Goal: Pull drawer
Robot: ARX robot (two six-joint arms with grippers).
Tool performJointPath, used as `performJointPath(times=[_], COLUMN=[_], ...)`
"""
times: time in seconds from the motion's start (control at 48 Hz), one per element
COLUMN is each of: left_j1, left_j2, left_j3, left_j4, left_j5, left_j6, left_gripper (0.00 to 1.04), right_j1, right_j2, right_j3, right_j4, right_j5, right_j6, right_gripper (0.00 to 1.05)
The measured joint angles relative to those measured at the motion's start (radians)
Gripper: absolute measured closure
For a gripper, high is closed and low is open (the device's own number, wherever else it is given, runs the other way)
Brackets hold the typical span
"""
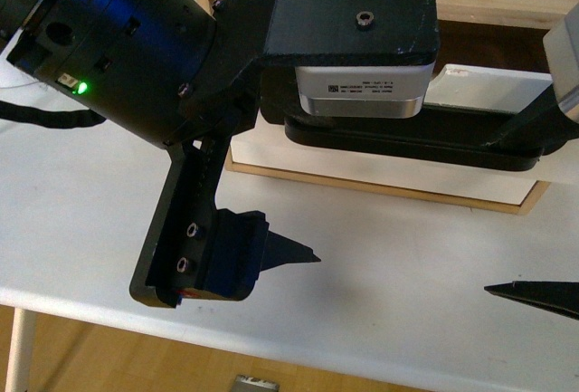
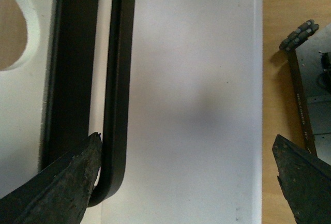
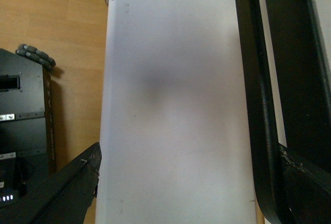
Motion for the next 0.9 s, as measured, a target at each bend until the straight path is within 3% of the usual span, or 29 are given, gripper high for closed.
performJointPath(times=[0.229, 0.542, 0.708, 0.896], left_j1=[-0.001, 0.022, 0.079, 0.135], left_j2=[-0.121, -0.409, -0.653, -0.909], left_j3=[-0.093, -0.280, -0.448, -0.622], left_j4=[0.195, 0.422, 0.578, 0.586], left_j5=[-0.014, -0.106, -0.269, -0.393], left_j6=[-0.119, -0.326, -0.496, -0.653], left_gripper=[0.06, 0.06, 0.06, 0.06], right_j1=[-0.041, -0.146, -0.272, -0.439], right_j2=[-0.134, -0.396, -0.629, -0.861], right_j3=[-0.051, -0.164, -0.279, -0.366], right_j4=[0.053, 0.200, 0.296, 0.316], right_j5=[-0.053, -0.056, -0.056, -0.111], right_j6=[0.105, 0.298, 0.491, 0.684], right_gripper=[0.09, 0.09, 0.09, 0.09])
